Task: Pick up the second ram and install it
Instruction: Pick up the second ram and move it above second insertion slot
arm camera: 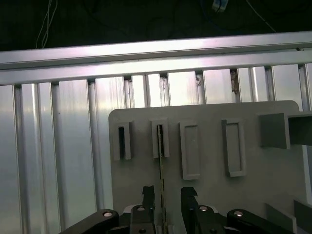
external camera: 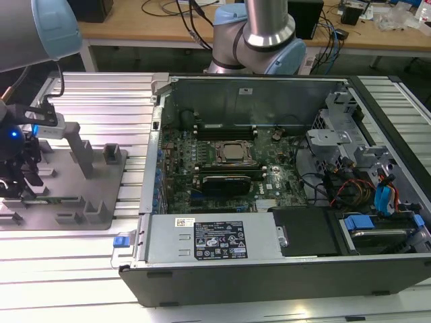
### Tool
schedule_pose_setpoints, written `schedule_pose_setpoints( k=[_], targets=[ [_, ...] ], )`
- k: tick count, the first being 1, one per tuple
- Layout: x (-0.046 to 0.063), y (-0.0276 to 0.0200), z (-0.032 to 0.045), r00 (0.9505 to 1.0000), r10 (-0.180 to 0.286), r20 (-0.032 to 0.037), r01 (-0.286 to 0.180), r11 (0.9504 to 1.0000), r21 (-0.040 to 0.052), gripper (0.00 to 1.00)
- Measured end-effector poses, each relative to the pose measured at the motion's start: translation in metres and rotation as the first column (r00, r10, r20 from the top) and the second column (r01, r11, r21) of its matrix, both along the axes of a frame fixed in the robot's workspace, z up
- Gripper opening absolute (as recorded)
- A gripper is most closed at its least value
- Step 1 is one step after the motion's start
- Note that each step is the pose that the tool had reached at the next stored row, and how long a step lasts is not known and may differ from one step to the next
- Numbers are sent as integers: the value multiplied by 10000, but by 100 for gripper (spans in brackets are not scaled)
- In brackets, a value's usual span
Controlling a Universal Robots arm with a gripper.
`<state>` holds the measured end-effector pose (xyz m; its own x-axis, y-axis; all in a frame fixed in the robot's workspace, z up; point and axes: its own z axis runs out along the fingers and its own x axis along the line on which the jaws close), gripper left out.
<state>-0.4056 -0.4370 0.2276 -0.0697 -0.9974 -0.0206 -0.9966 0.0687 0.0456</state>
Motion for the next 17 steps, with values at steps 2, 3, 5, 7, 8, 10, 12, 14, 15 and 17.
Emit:
schedule_pose_setpoints(
  k=[2,3,5,7,8,10,12,14,15,17],
  targets=[
    [-3,0,-37,9997,250,0,-250,9997,0,34],
    [-4,0,-55,9995,325,0,-325,9995,0,34],
    [-5,0,-77,9988,483,0,-483,9988,0,34],
    [-8,0,-100,9978,665,-1,-665,9978,0,34],
    [-10,0,-106,9975,711,-1,-711,9975,-1,34],
    [-15,0,-130,9970,773,-1,-773,9970,-5,34],
    [-23,0,-164,9969,782,-2,-782,9969,-13,34],
    [-35,1,-203,9968,801,1,-801,9968,-14,34],
    [-36,2,-212,9968,805,-1,-805,9967,-19,34],
    [-38,6,-225,9967,814,-3,-814,9967,-32,34]
  ],
)
